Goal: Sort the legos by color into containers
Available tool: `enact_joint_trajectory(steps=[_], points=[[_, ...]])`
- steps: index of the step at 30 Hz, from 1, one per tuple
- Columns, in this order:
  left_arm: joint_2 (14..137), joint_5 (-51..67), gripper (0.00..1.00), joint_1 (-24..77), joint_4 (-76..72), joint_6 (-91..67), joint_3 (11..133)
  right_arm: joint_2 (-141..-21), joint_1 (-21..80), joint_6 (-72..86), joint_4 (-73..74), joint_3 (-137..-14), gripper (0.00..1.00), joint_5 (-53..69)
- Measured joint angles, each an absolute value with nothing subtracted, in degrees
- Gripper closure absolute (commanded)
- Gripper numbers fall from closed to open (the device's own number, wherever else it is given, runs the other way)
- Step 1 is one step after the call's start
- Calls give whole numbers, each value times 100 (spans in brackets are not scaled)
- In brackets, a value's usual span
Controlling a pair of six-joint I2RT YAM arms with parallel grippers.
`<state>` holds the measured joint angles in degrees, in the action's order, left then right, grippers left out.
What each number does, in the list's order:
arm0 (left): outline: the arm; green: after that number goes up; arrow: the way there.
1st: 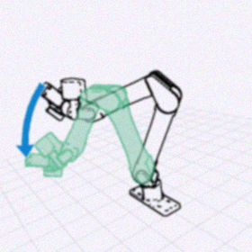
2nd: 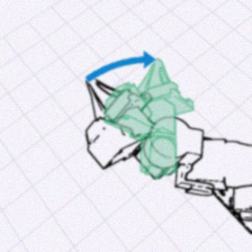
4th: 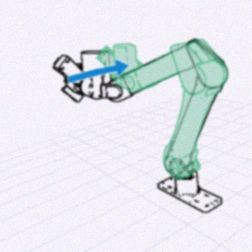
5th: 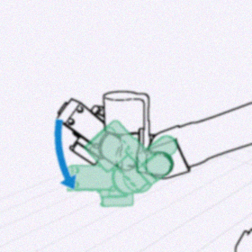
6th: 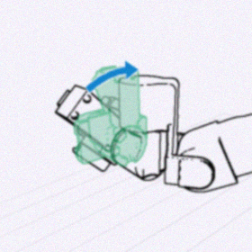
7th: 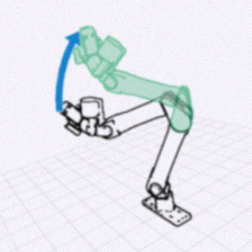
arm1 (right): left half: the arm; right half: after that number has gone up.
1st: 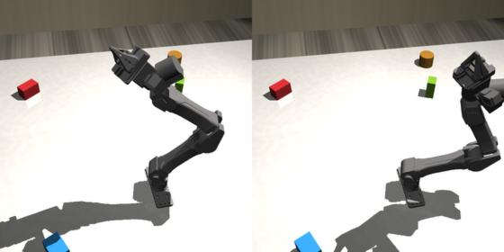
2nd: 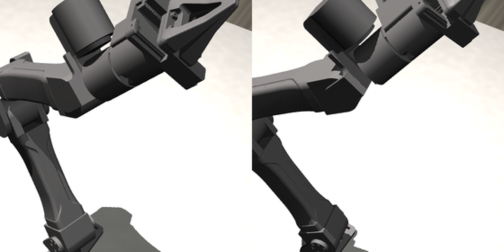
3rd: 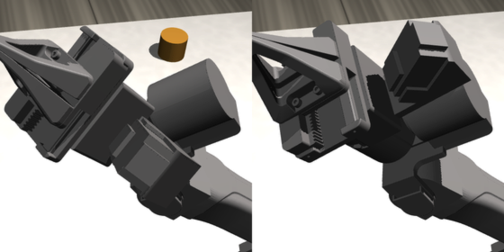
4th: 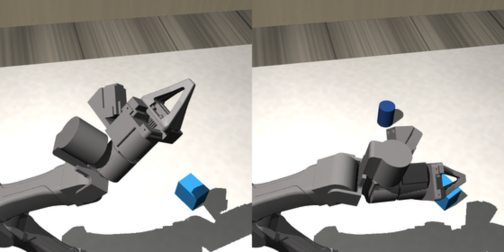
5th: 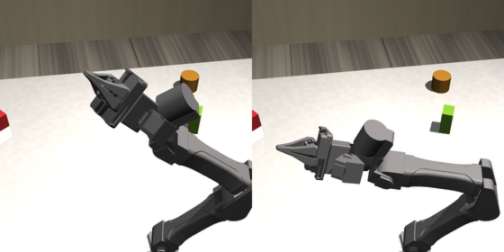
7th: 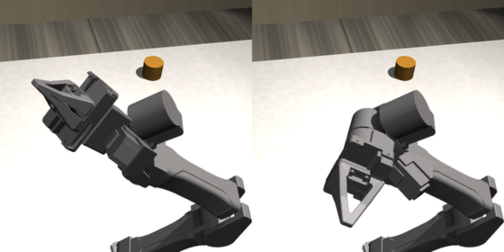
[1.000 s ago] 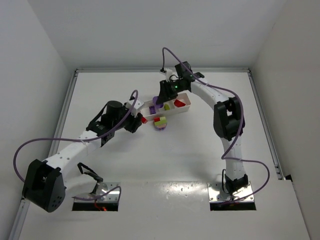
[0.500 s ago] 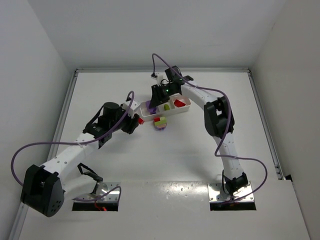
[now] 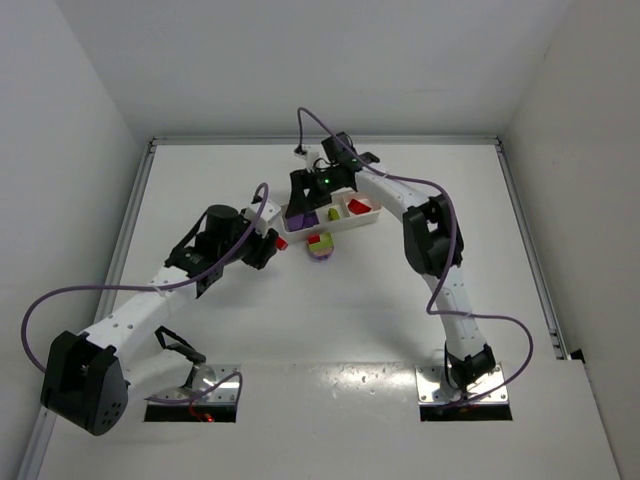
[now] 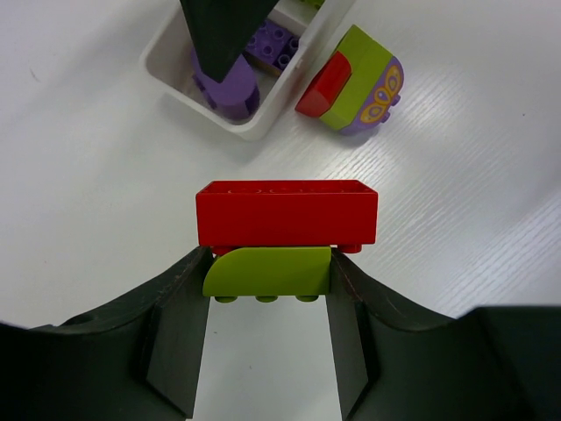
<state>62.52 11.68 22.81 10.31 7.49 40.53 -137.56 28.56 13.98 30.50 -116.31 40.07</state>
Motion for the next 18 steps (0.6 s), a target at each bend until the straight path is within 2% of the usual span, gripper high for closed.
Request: enact_joint_trajectory(steps=[11,18], points=[[6241,1302,76,2279,899,792,3946,-12803,2285,2469,2235,-10645,19,6351],[6438,1424,76,2279,753,812,3959,-12593,2536,2628,2078,-10481,17,7059]])
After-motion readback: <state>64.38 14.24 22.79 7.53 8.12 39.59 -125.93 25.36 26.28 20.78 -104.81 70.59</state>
